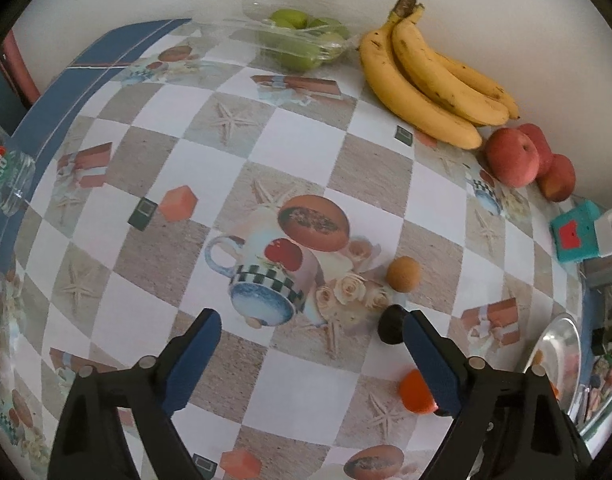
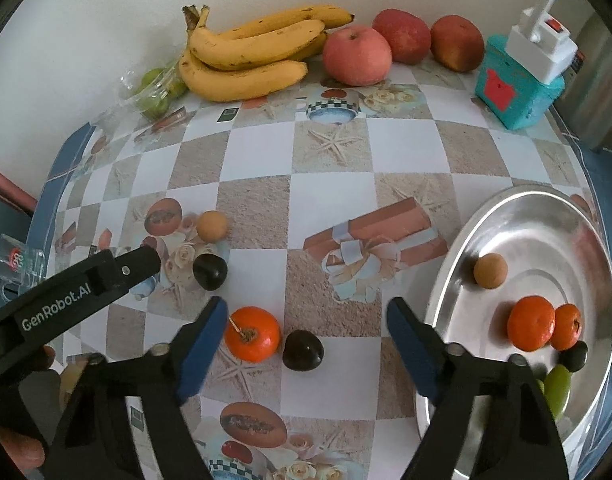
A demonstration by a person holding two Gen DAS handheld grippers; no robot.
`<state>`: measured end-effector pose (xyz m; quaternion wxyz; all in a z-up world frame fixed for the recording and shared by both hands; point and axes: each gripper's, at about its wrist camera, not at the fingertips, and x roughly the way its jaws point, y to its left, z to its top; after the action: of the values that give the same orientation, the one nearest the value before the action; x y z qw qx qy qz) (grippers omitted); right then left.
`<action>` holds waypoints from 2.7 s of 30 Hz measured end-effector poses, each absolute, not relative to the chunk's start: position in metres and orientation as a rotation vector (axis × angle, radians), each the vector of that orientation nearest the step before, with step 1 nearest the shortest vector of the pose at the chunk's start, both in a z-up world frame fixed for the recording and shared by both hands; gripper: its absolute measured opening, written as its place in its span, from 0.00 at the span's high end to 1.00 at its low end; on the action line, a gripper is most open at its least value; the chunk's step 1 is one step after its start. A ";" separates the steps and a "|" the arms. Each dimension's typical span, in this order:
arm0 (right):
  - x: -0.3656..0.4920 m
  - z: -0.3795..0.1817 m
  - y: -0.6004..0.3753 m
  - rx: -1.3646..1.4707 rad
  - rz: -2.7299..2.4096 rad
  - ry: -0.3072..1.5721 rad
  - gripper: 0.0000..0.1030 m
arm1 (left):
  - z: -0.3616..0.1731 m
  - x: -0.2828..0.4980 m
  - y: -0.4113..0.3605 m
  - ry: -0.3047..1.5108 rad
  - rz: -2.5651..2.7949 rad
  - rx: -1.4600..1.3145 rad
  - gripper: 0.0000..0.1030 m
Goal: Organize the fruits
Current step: 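Close the right tool on the dark plum, then lift the plum with the right tool while the left tool grasps the orange tangerine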
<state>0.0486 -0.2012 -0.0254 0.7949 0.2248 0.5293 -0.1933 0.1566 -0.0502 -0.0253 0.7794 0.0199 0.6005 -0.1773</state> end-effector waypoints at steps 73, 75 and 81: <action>0.002 -0.029 -0.240 0.789 -0.415 1.093 0.79 | -0.042 0.122 -0.089 1.428 -0.536 0.035 0.32; -0.001 -0.024 -0.244 0.791 -0.427 1.078 0.79 | -0.042 0.117 -0.097 1.427 -0.554 0.052 0.35; -0.010 -0.012 -0.252 0.798 -0.443 1.045 0.79 | -0.046 0.101 -0.117 1.437 -0.597 0.105 0.52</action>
<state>-0.0102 -0.2518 -0.0121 0.7689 0.3677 0.4817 -0.2039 0.1012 -0.1175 -0.0460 0.7110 0.0474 0.6478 -0.2694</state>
